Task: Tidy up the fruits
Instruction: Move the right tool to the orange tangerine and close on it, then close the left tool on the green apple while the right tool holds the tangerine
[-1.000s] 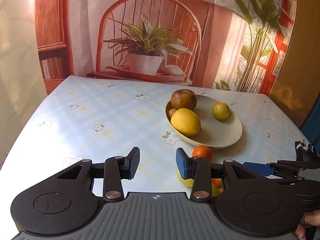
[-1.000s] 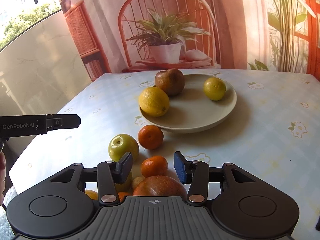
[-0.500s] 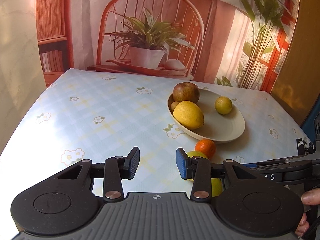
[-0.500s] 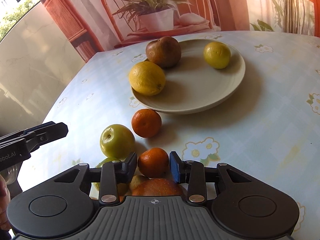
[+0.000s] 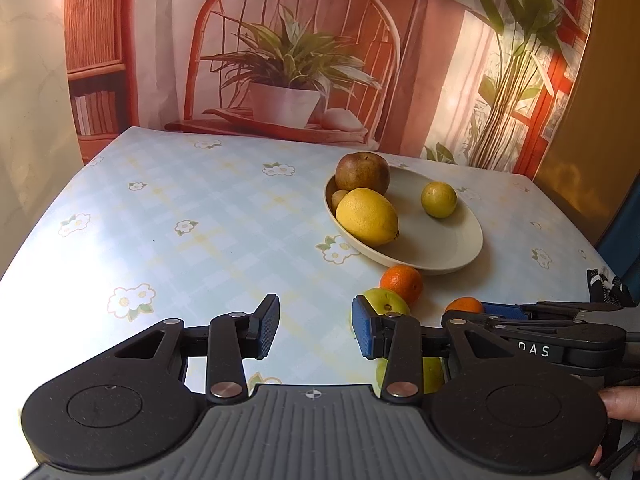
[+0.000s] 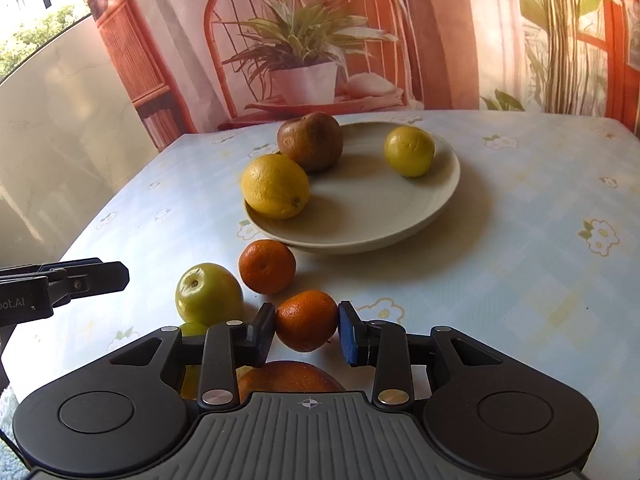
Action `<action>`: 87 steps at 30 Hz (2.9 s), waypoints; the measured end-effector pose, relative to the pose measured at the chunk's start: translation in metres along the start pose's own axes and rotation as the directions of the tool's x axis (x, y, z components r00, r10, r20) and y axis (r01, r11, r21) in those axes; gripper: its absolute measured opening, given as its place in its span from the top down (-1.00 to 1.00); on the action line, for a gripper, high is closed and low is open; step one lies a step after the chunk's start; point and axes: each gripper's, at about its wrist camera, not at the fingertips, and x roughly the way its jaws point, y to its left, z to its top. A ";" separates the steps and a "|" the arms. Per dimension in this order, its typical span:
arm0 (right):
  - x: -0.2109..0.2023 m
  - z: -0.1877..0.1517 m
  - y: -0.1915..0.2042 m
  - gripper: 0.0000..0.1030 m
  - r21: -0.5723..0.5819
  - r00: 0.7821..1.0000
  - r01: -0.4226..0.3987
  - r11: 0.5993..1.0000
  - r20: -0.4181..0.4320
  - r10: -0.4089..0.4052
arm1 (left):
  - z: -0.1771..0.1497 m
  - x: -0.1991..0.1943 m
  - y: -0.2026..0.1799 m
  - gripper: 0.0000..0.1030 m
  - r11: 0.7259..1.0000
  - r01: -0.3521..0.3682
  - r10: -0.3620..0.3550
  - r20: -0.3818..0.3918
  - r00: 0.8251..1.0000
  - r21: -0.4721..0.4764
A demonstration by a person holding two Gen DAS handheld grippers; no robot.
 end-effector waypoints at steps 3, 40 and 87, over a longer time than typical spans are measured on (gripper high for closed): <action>-0.008 -0.001 -0.007 0.40 -0.037 0.997 0.020 0.999 0.071 -0.017 | 0.000 0.001 0.000 0.19 1.000 0.003 -0.003 0.002 1.000 -0.006; -0.021 -0.016 -0.064 0.39 -0.076 0.962 -0.104 0.992 0.244 0.120 | 0.013 0.054 -0.030 0.02 0.997 0.078 -0.077 -0.100 0.992 0.014; -0.016 -0.015 -0.065 0.39 -0.066 0.969 -0.132 0.989 0.202 0.142 | 0.016 0.058 -0.027 0.04 0.997 0.057 -0.051 -0.098 0.994 0.056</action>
